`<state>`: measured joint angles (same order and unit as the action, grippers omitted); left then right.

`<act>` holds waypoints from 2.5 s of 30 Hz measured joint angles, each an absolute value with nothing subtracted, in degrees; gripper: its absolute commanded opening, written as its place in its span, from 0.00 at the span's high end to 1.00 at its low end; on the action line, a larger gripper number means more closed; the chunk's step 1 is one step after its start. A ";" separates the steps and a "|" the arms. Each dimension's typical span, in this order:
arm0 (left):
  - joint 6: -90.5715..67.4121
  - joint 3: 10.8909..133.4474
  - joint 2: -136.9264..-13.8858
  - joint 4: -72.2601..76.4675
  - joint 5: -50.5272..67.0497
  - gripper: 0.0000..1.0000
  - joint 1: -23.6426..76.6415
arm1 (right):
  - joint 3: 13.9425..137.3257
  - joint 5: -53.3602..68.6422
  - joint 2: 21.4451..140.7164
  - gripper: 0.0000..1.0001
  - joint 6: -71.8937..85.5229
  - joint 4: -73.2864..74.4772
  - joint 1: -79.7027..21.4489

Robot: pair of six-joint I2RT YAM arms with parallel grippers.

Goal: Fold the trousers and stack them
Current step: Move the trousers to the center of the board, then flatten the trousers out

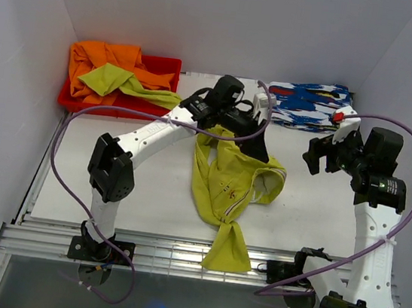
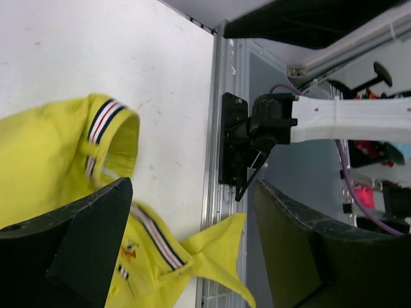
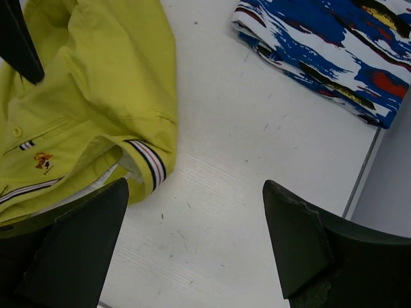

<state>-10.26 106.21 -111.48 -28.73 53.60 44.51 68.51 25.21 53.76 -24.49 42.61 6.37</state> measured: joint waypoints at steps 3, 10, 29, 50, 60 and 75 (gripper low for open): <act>-10.28 105.91 -110.04 -28.97 53.60 0.11 39.53 | 68.47 25.80 55.00 0.10 -26.41 44.86 6.37; -13.32 100.42 -97.82 -25.63 52.58 0.09 17.32 | 69.23 29.78 64.58 0.06 -28.51 50.87 1.04; -5.82 47.75 -76.73 -25.71 39.57 0.02 13.74 | 50.00 28.49 73.84 0.17 -10.81 39.79 -23.90; -20.80 53.47 -102.69 -1.69 31.75 0.57 27.35 | 49.28 28.99 80.12 0.92 -5.19 28.05 -24.43; -15.44 53.43 -97.01 -10.79 30.55 1.00 23.42 | 53.67 26.11 69.63 0.92 -9.26 31.27 -20.91; 9.06 65.28 -68.45 -35.24 24.05 1.00 -3.05 | 65.73 23.90 54.46 0.92 -24.01 38.52 0.56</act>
